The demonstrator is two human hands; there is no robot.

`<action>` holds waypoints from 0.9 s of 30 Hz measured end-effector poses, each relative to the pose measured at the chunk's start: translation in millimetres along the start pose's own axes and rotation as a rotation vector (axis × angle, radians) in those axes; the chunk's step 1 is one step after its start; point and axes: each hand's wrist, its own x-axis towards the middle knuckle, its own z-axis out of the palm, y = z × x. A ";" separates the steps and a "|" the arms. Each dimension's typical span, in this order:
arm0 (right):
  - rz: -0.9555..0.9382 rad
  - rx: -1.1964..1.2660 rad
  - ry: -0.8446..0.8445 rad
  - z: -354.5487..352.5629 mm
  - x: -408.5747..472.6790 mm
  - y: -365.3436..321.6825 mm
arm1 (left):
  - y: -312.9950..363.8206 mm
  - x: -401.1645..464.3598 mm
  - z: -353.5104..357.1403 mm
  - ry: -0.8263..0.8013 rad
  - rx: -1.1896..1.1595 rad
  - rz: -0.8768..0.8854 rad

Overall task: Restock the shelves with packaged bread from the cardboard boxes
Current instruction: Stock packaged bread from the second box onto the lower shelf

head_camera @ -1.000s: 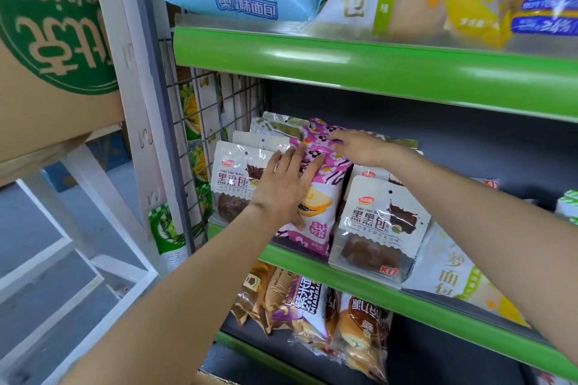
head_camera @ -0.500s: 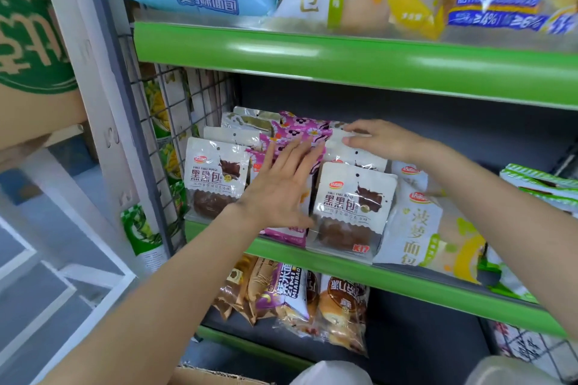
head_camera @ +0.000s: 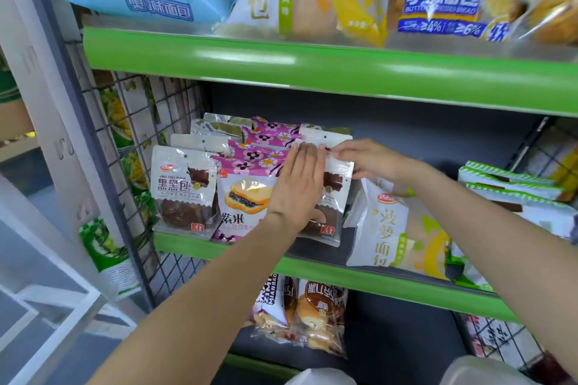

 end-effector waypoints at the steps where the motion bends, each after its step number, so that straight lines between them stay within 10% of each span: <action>1: -0.015 -0.078 0.000 -1.1 0.8 -0.5 | 3.3 2.4 0.5 0.001 -0.002 -0.014; 7: -0.088 -0.607 0.101 -5.0 22.9 8.9 | 1.1 8.4 3.9 -0.140 -0.054 0.104; 19: -0.142 -0.707 -0.092 -5.0 22.2 0.1 | -0.5 2.1 5.9 -0.213 -0.101 0.091; 27: -0.147 -0.719 0.257 -54.6 -26.7 27.1 | 23.1 -0.1 -20.3 0.185 -0.445 0.337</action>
